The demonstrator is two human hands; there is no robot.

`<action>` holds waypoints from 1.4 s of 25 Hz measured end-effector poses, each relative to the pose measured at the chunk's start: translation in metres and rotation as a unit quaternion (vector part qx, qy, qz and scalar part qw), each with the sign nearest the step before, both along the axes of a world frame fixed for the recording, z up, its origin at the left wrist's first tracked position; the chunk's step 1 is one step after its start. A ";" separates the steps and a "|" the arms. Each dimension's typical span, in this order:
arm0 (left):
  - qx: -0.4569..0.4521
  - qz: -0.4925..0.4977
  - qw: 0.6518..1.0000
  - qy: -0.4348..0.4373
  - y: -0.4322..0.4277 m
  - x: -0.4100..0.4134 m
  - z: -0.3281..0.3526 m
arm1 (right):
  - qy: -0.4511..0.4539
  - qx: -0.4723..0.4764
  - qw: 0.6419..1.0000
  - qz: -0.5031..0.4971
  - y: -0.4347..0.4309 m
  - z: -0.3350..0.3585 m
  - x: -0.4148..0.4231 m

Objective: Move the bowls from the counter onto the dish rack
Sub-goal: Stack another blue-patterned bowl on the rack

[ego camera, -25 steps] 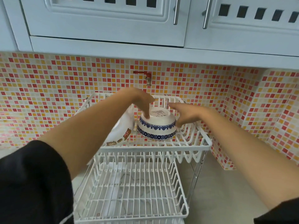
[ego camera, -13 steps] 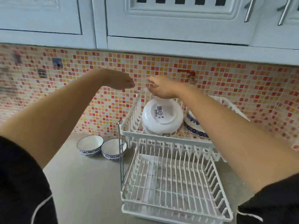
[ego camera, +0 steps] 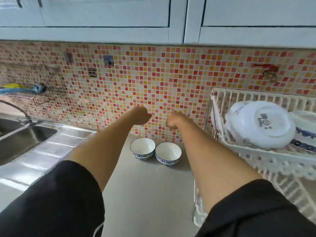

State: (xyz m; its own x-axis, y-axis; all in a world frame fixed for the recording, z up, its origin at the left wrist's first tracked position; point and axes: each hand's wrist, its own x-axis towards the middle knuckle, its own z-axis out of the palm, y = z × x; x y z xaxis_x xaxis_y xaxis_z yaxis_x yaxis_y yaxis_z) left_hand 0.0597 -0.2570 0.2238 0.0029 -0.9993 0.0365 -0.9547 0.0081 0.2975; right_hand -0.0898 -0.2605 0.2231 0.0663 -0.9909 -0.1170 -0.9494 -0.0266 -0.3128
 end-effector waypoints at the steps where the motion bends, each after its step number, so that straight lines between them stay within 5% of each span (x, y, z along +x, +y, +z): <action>1: 0.018 0.002 1.000 0.014 0.001 0.001 -0.011 | -0.022 0.005 0.999 -0.025 -0.008 -0.017 0.002; 4: 0.048 0.011 0.999 0.000 -0.016 0.011 -0.063 | -0.084 0.006 0.991 -0.107 -0.021 -0.067 0.002; 15: 0.248 0.061 0.950 0.178 -0.081 -0.022 -0.239 | -0.180 0.090 0.941 -0.271 -0.072 -0.228 -0.020; 18: 0.234 0.045 0.958 0.161 -0.092 -0.032 -0.262 | -0.260 0.105 0.919 -0.278 -0.088 -0.261 -0.021; 20: 0.233 0.072 0.942 0.230 -0.095 -0.036 -0.268 | -0.366 0.148 0.875 -0.282 -0.096 -0.277 -0.018; 23: 0.184 0.112 0.933 0.290 -0.097 -0.036 -0.276 | -0.456 0.166 0.817 -0.311 -0.096 -0.281 -0.012; 26: 0.192 0.129 0.913 0.336 -0.090 -0.034 -0.274 | -0.491 0.147 0.801 -0.309 -0.082 -0.274 -0.012; 29: 0.198 0.157 0.913 0.321 -0.081 -0.026 -0.266 | -0.507 0.130 0.808 -0.273 -0.058 -0.254 -0.014; 35: 0.027 0.134 0.925 0.356 -0.057 0.010 -0.174 | -0.506 0.062 0.848 -0.145 -0.019 -0.154 -0.007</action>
State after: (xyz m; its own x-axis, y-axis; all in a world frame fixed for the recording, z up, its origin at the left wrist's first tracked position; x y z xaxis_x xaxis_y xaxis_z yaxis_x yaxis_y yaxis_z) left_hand 0.0698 -0.3141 0.0503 0.2541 -0.9598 -0.1189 -0.4826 -0.2324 0.8444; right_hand -0.0964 -0.2798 0.0686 -0.0483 -0.9670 -0.2502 -0.1546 0.2547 -0.9546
